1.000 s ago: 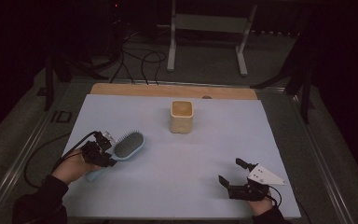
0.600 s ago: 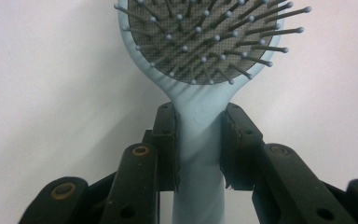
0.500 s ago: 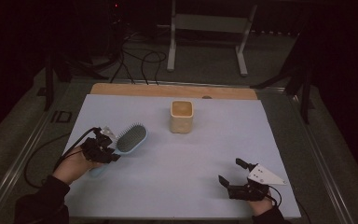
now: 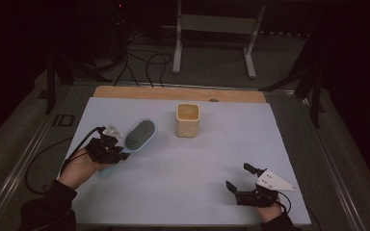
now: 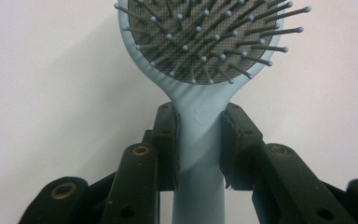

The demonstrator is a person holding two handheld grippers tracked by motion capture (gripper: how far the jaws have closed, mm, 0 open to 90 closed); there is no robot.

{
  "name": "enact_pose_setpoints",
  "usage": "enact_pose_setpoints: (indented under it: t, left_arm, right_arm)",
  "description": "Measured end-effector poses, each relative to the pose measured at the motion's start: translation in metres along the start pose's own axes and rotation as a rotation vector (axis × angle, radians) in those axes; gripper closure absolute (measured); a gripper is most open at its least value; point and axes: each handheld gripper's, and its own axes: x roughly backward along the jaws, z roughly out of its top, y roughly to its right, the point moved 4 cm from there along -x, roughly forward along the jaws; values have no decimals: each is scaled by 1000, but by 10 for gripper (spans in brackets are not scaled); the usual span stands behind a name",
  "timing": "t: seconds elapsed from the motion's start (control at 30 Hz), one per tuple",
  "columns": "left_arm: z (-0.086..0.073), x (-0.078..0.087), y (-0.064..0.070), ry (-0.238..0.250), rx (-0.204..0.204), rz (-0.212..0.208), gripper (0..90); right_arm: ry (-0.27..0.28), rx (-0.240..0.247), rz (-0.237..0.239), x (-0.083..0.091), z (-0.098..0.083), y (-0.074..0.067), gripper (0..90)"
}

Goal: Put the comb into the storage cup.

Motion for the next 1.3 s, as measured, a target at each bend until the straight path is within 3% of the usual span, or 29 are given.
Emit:
enact_pose_setpoints:
  t: [0.23, 0.4, 0.63, 0.83, 1.3]
  left_arm:
    - [13, 3, 4, 50, -6, -8, 703]
    - [23, 5, 7, 94, -3, 12, 703]
    - [33, 6, 10, 125, -10, 4, 703]
    - [42, 7, 13, 145, -18, 23, 703]
    - [82, 14, 25, 234, -50, 38, 703]
  right_arm:
    - [-1, 0, -1, 0, 0, 0, 84]
    - [-1, 0, 0, 0, 0, 0, 85]
    - [0, 0, -1, 0, 0, 0, 85]
    - [-2, 0, -1, 0, 0, 0, 84]
    - [-2, 1, -1, 0, 0, 0, 84]
